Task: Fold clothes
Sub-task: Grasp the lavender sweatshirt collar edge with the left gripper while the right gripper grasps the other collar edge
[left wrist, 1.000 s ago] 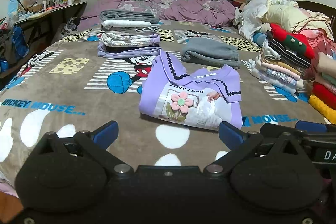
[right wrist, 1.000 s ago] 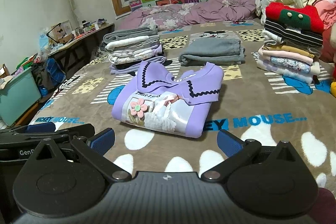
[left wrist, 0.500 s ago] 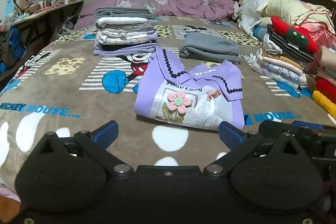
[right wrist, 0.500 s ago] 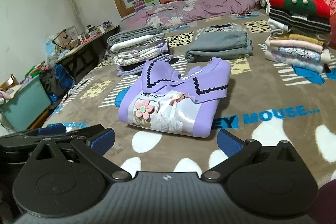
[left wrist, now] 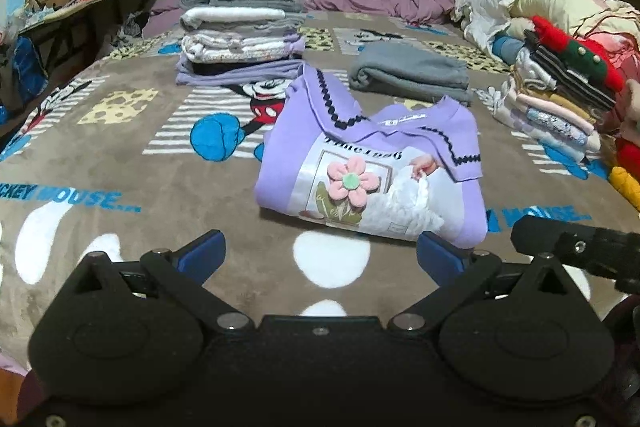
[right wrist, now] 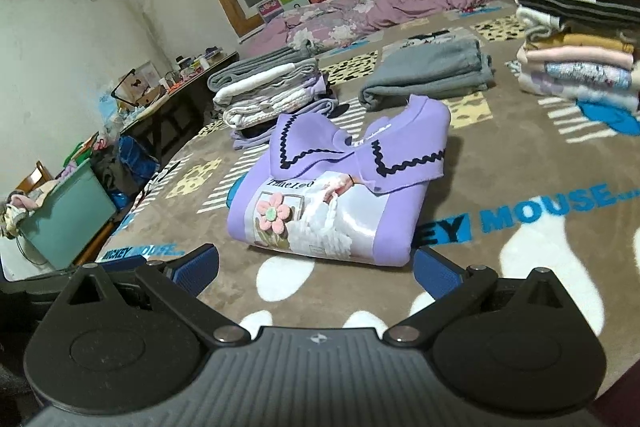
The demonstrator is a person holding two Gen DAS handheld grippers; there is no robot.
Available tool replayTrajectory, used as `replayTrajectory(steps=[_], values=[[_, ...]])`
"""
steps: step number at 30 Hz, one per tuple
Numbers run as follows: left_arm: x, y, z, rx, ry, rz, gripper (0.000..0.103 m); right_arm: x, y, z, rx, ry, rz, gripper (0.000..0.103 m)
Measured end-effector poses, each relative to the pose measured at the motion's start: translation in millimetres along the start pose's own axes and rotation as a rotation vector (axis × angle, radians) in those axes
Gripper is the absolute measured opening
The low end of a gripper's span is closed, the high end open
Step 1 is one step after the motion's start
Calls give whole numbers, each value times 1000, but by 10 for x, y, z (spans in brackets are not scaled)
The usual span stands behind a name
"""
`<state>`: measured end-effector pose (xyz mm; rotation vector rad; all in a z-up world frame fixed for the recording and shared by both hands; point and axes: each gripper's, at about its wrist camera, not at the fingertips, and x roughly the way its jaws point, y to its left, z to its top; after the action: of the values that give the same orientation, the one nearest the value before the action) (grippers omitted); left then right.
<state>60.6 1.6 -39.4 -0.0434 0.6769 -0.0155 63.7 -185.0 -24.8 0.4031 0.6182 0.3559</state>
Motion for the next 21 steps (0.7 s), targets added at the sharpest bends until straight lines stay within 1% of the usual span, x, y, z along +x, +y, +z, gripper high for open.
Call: replayTrajectory(steps=[2, 7, 11, 14, 17, 21], values=[[55, 8, 8, 0, 8, -1, 103, 55, -36, -2, 2, 7, 8, 103], [175, 63, 63, -4, 22, -33, 103, 192, -162, 7, 25, 13, 29, 103], [289, 129, 138, -27, 27, -81, 103, 285, -294, 56, 50, -5, 61, 103], [410, 192, 203, -35, 19, -118, 103, 390, -417, 131, 64, -29, 74, 103], [563, 224, 281, -1, 2, -113, 103, 512, -583, 201, 95, -50, 72, 103], [787, 308, 423, 12, -17, -135, 103, 743, -811, 305, 147, -40, 68, 103]])
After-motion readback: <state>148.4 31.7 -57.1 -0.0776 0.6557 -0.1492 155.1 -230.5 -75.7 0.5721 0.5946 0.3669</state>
